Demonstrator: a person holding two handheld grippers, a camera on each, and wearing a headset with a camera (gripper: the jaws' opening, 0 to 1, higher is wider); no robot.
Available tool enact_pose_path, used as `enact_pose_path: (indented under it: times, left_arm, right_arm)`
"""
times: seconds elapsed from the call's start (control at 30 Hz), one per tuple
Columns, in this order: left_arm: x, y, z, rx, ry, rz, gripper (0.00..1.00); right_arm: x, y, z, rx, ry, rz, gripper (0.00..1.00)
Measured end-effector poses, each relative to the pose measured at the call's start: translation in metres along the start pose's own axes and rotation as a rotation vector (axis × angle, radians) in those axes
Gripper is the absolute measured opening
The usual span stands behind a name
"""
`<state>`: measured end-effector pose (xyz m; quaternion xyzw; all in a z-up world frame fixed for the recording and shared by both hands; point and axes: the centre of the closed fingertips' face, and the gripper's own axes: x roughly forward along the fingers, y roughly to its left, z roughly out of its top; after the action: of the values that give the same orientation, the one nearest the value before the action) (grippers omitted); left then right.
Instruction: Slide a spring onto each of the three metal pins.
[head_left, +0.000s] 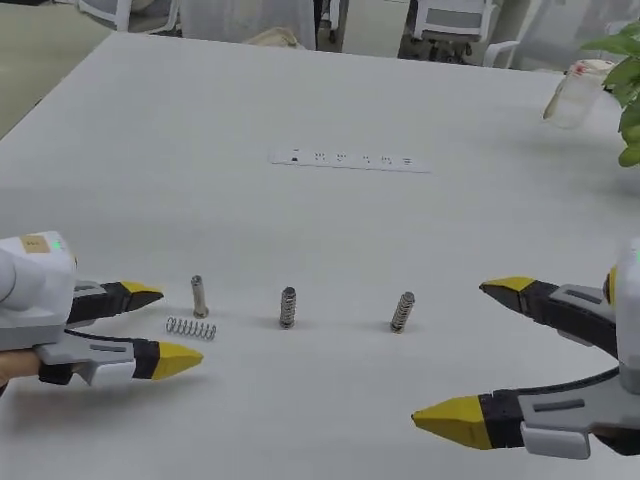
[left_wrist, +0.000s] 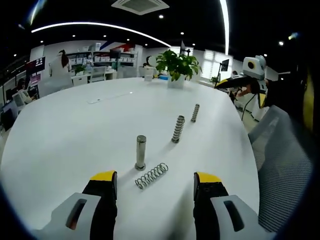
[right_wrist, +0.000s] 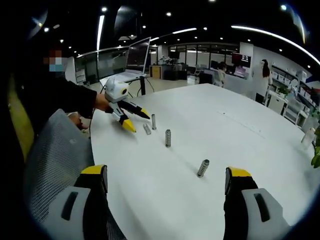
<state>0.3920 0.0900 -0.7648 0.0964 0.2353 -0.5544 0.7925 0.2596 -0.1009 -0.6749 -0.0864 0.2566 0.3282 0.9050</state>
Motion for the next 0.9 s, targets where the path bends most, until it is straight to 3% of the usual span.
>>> enact_pose_path:
  times: [0.3, 0.9]
  left_arm:
    - [0.0057, 0.0045, -0.0020, 0.029, 0.009, -0.011, 0.48]
    - [0.0103, 0.0006, -0.0078, 0.072, 0.029, -0.020, 0.28]
  right_arm:
    - [-0.0033, -0.0046, 0.0061, -0.001, -0.017, -0.018, 0.96]
    - [-0.0057, -0.0095, 0.0057, 0.008, -0.025, -0.026, 0.95]
